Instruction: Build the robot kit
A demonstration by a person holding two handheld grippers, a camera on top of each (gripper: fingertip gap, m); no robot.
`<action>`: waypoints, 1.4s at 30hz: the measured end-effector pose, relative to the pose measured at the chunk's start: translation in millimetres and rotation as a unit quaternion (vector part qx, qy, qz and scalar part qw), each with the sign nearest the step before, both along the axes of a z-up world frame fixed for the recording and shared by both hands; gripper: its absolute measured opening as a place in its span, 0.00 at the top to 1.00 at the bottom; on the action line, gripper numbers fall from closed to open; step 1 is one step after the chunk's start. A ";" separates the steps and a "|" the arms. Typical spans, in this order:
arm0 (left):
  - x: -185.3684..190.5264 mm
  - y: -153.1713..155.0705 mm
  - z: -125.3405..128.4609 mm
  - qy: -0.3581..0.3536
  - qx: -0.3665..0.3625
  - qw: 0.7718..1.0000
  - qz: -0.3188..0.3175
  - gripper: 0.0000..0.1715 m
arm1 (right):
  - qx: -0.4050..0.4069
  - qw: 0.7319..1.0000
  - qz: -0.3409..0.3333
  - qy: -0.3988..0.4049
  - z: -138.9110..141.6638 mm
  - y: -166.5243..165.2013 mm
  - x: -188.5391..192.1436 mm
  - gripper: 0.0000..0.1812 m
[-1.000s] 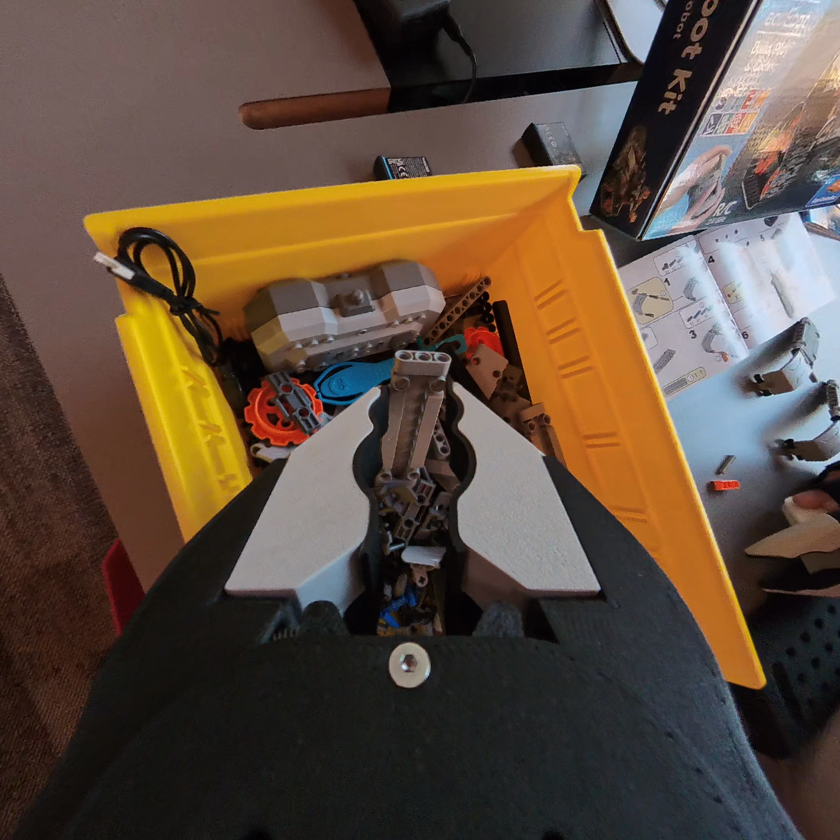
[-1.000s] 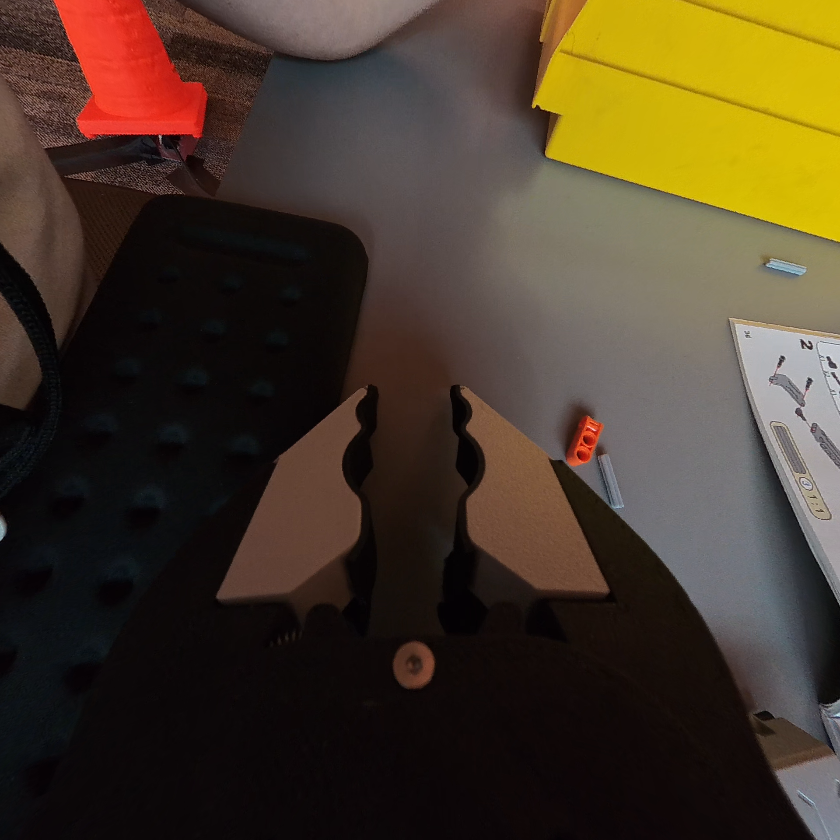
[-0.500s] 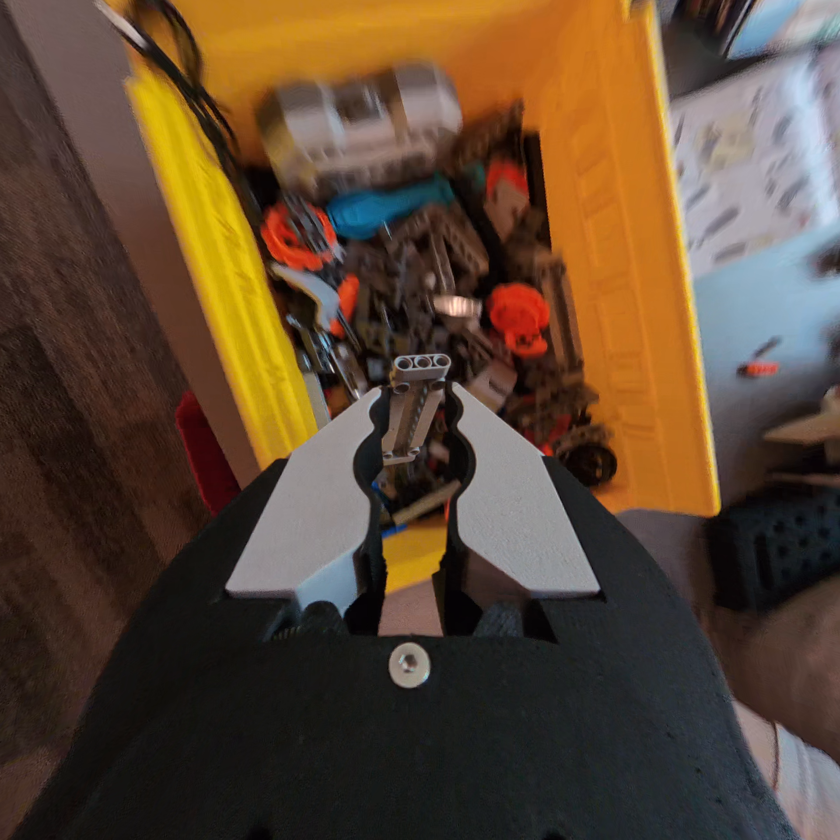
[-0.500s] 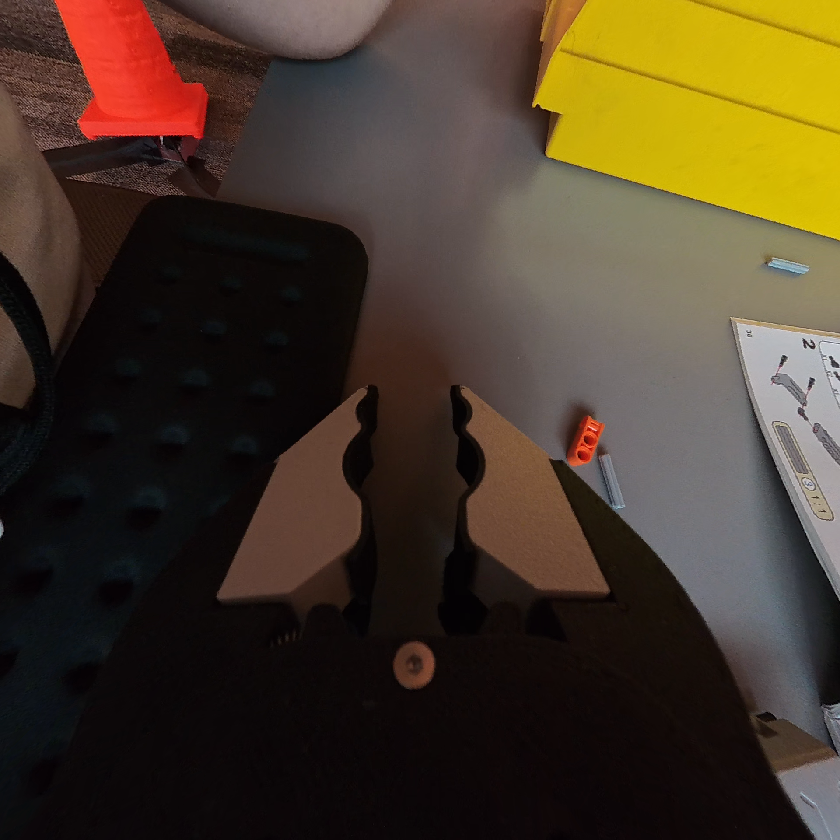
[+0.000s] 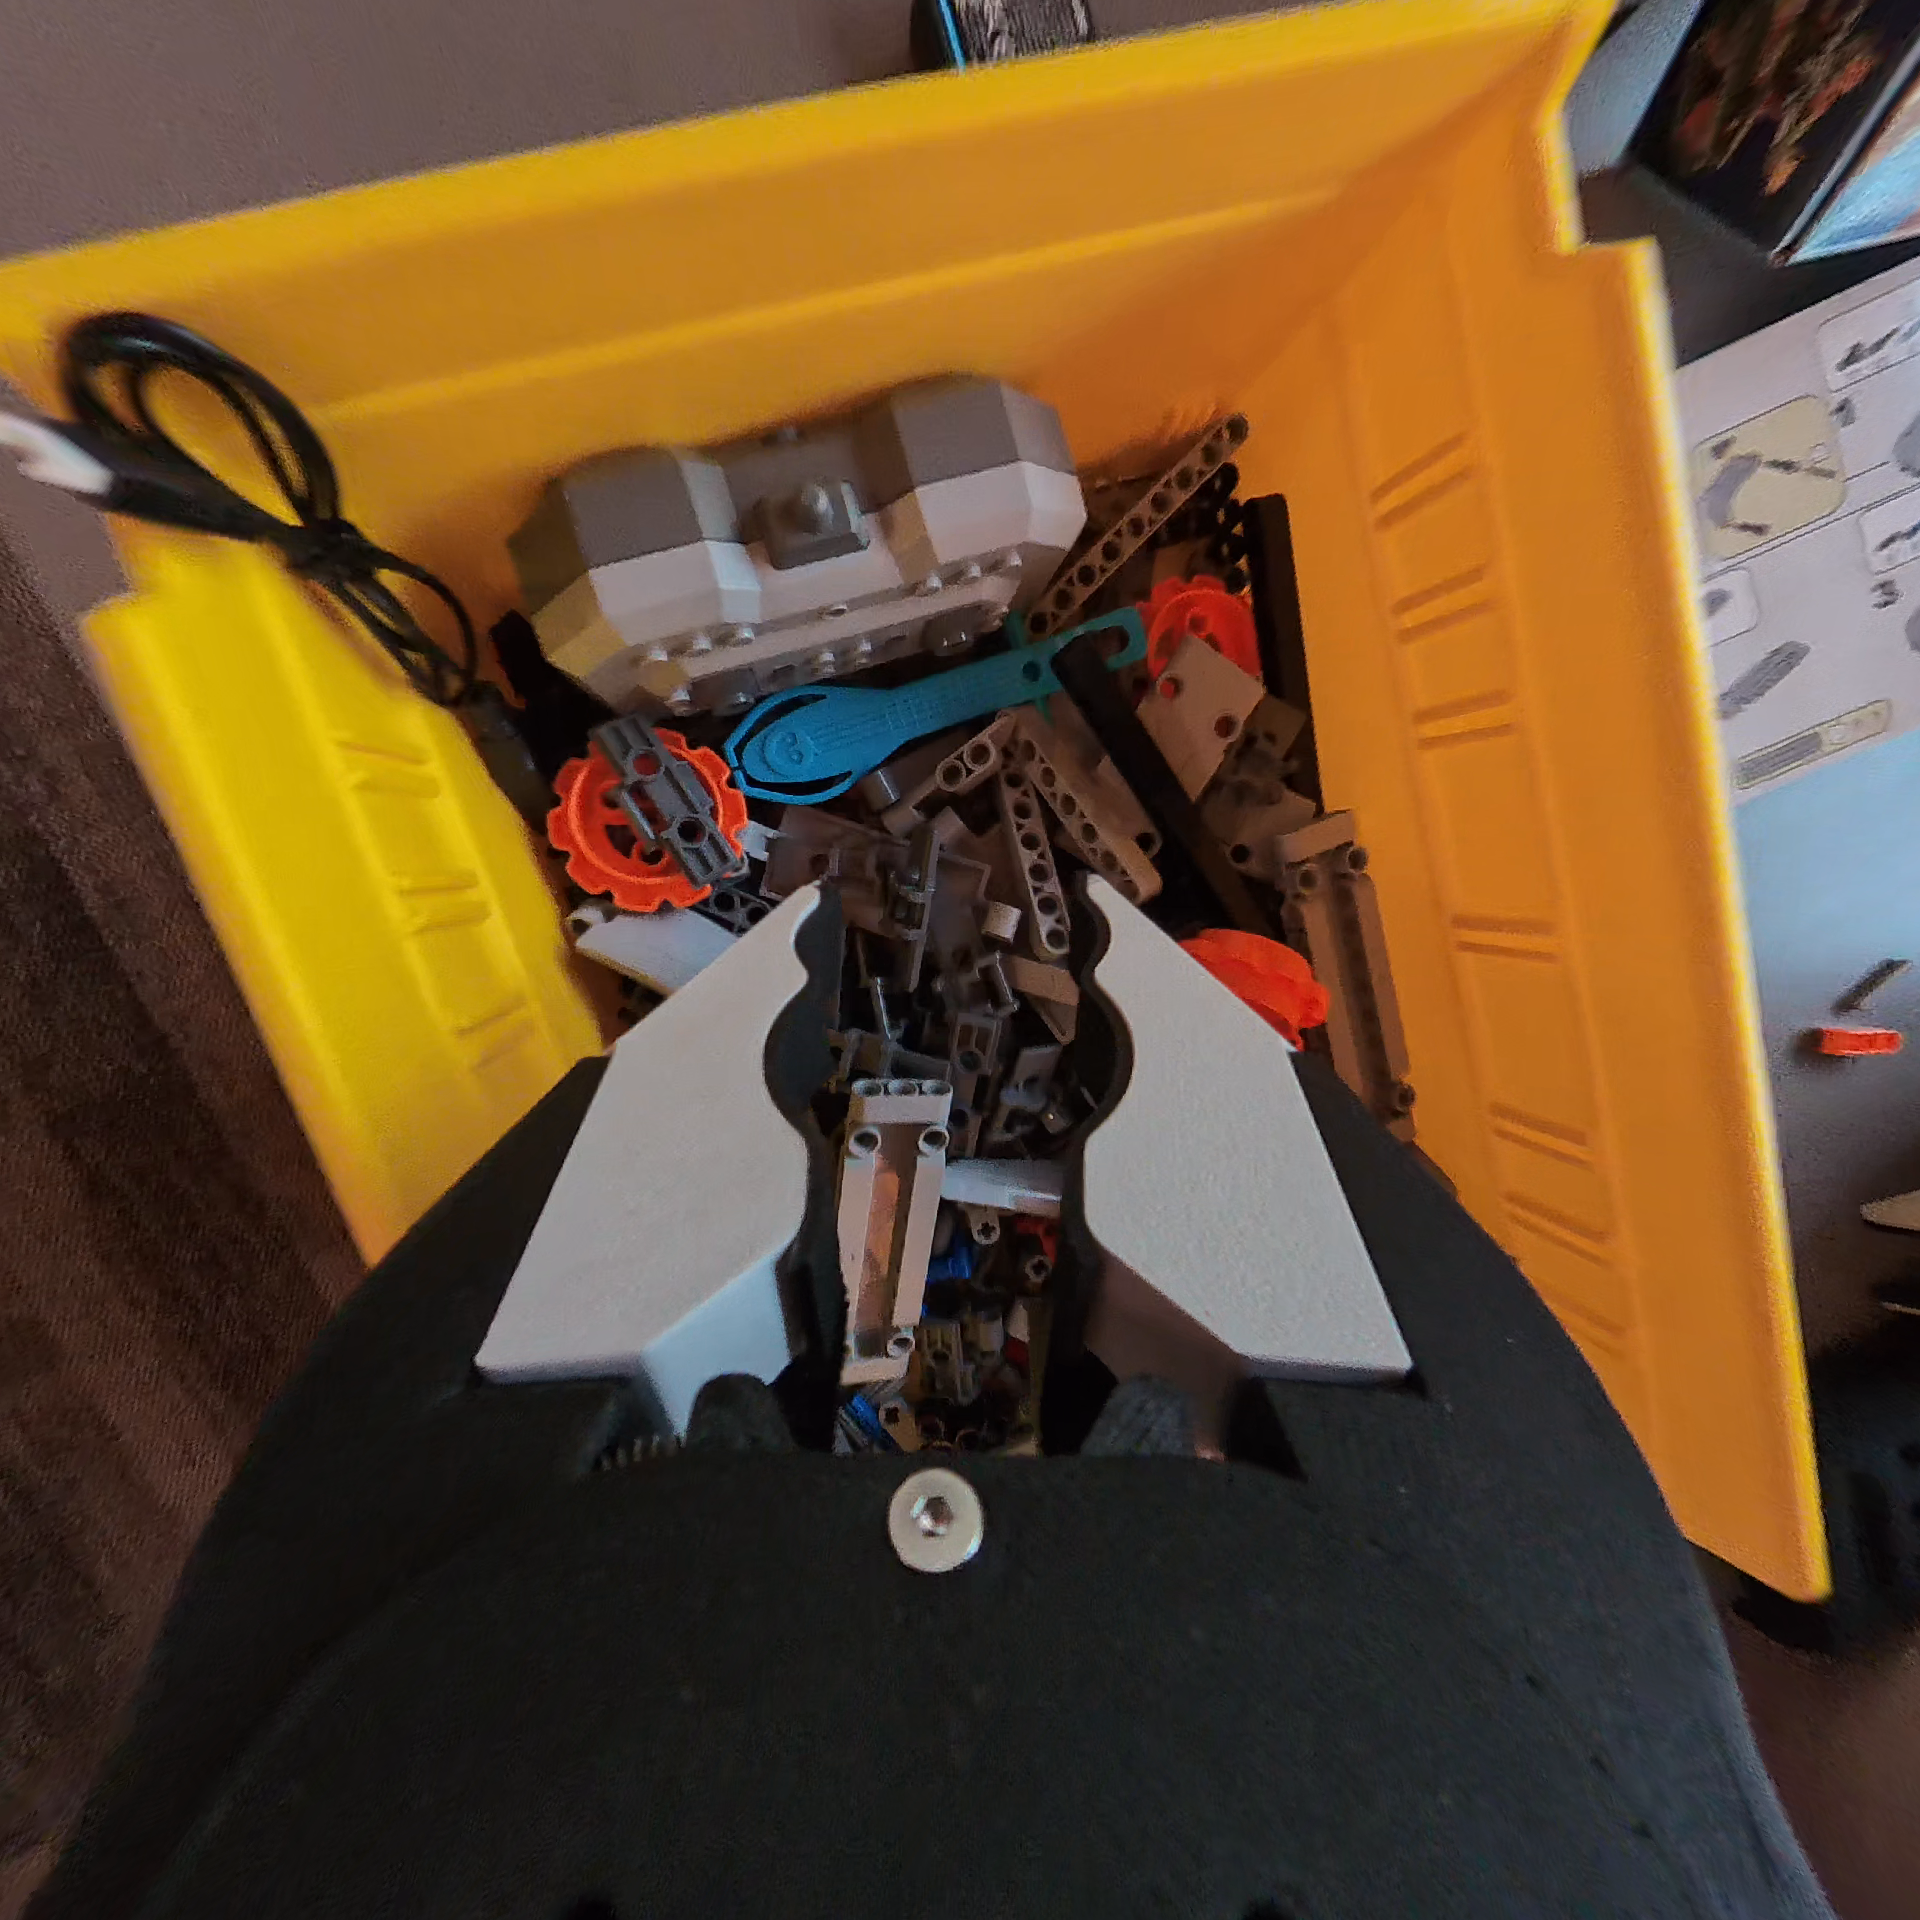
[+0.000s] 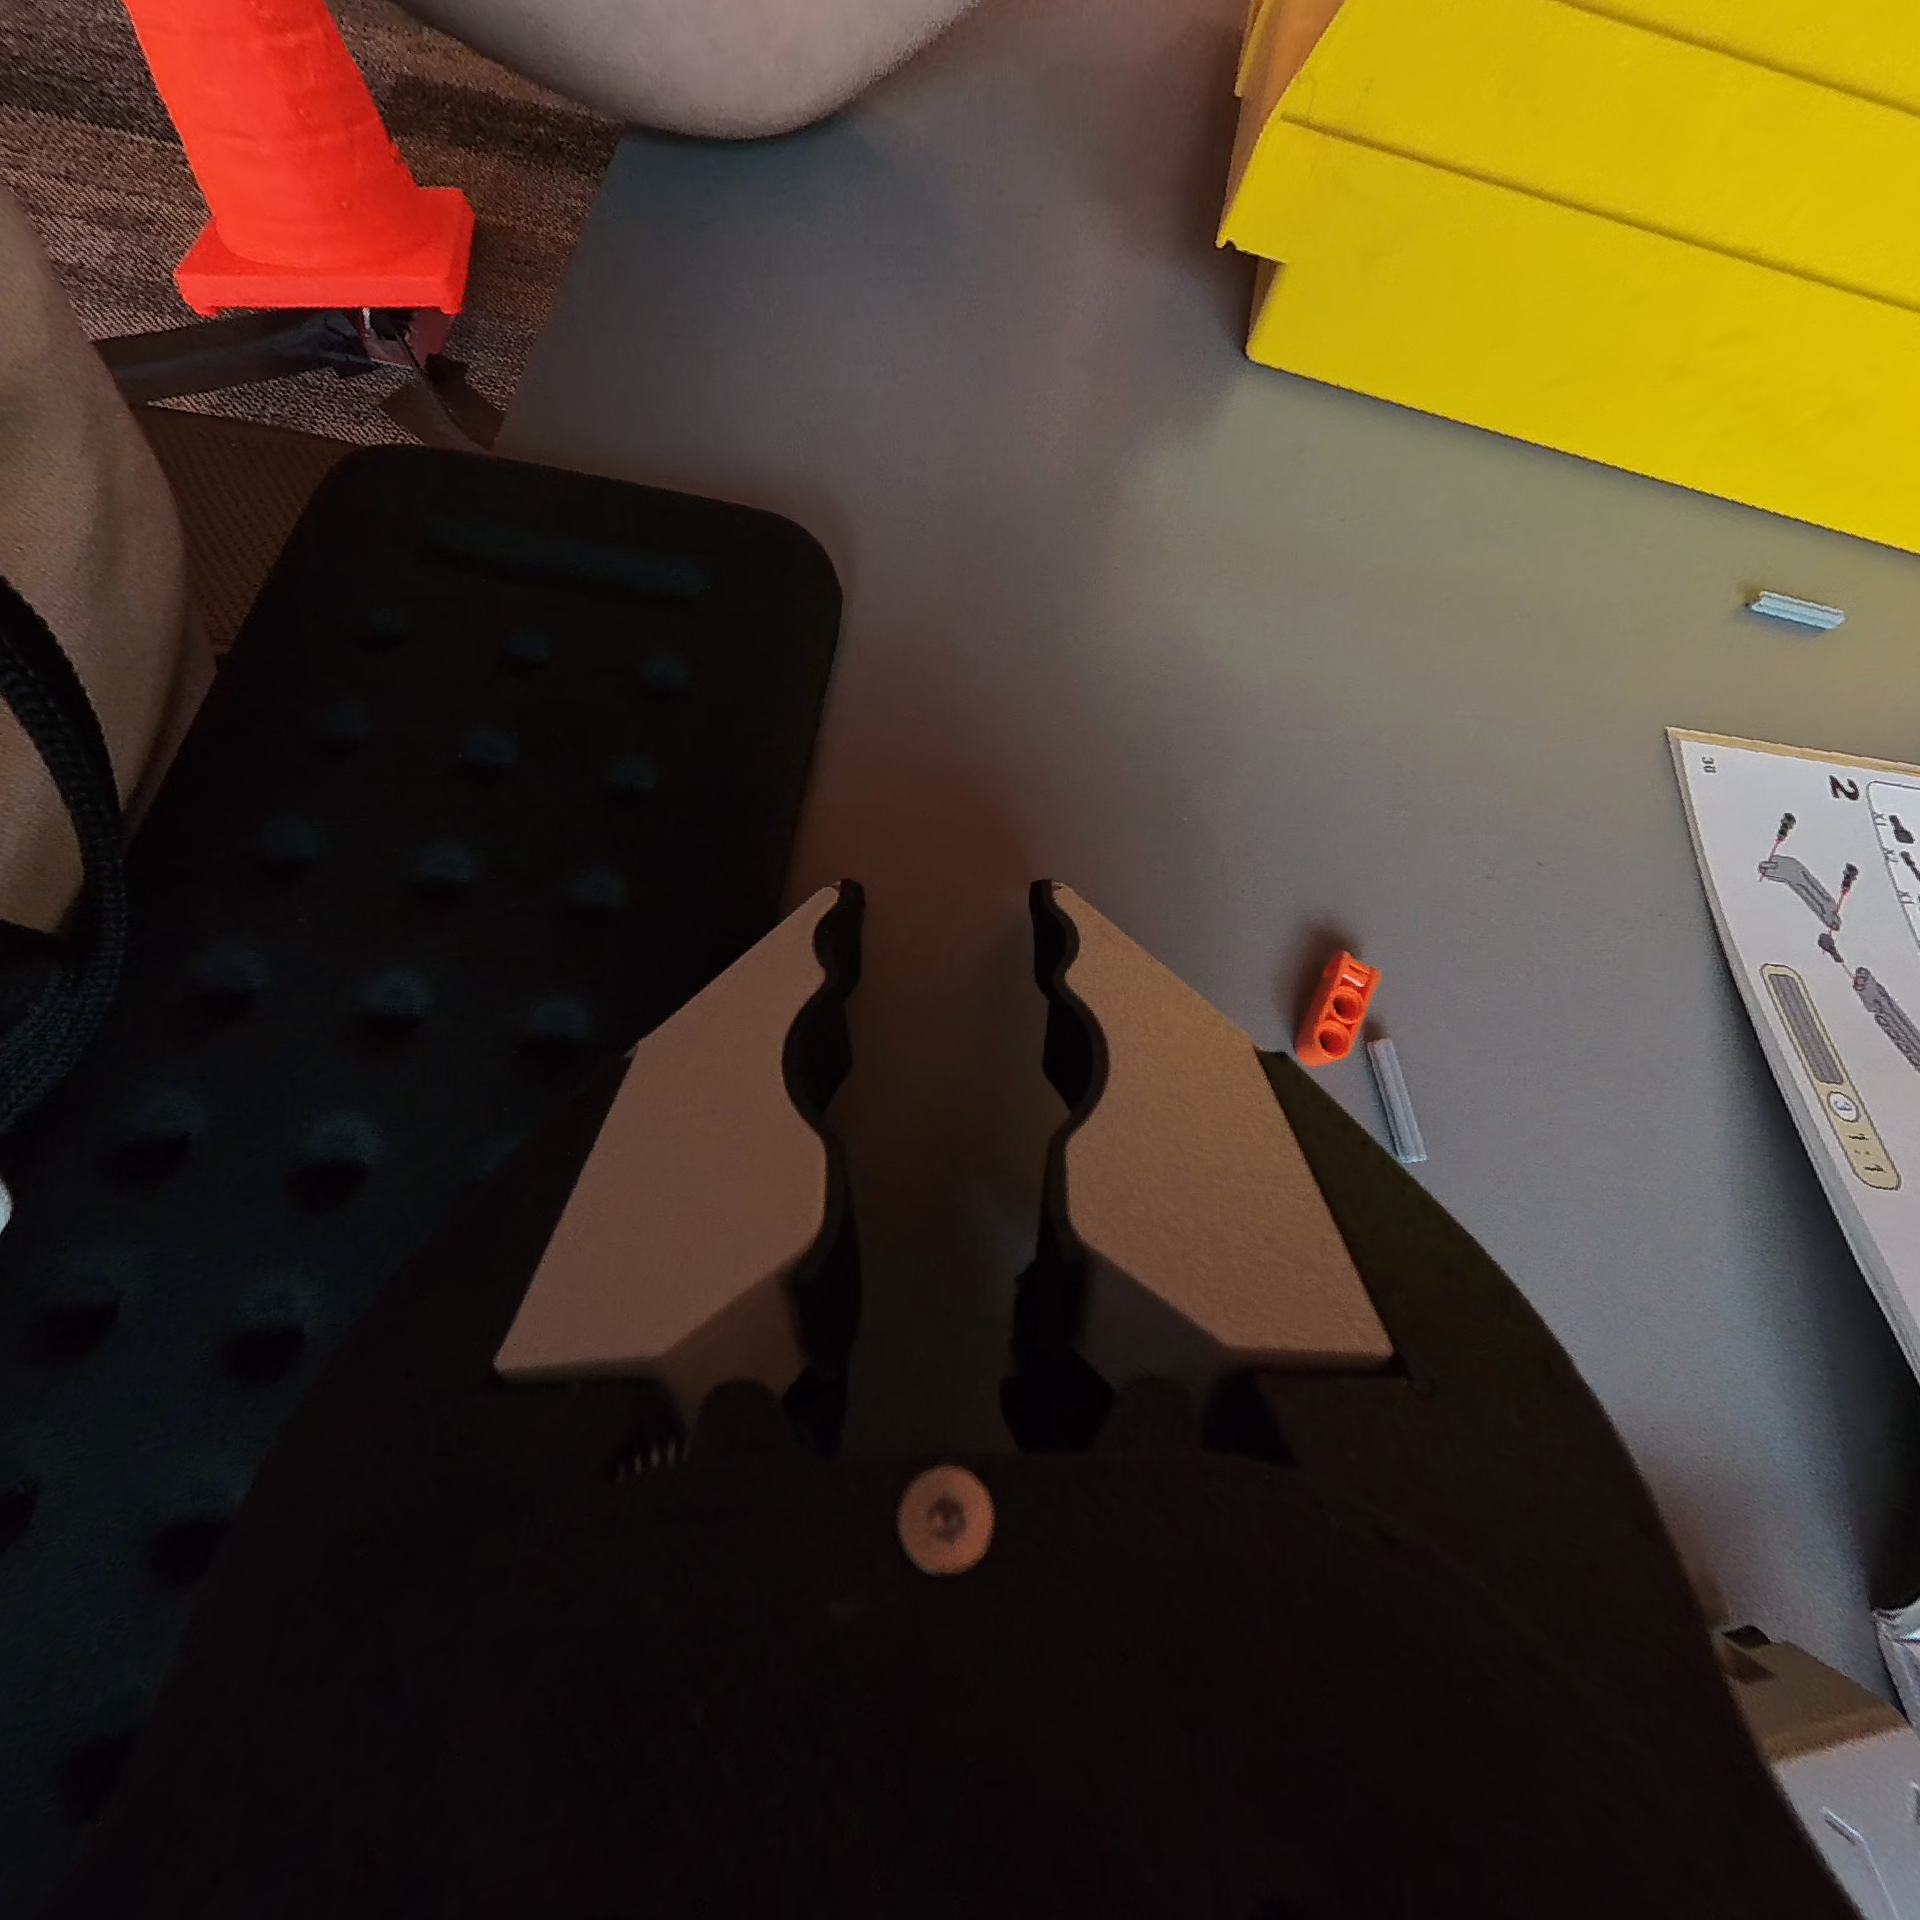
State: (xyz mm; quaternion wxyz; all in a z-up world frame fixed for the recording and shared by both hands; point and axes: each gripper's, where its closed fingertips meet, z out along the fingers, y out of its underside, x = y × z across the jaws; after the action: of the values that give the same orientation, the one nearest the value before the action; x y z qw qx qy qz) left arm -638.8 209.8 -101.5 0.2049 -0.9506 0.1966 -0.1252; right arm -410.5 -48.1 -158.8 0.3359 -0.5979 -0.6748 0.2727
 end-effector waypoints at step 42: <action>15.8 8.4 -43.3 -0.006 -0.104 0.993 0.061 0.87 | -0.003 1.000 0.001 0.000 0.2 -0.7 0.3 0.82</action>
State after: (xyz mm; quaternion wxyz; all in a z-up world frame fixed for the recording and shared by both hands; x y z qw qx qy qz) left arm -623.0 218.2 -144.8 0.1133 -0.9762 0.1231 -0.1382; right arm -410.2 -48.8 -158.6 0.3338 -0.5985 -0.6745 0.2746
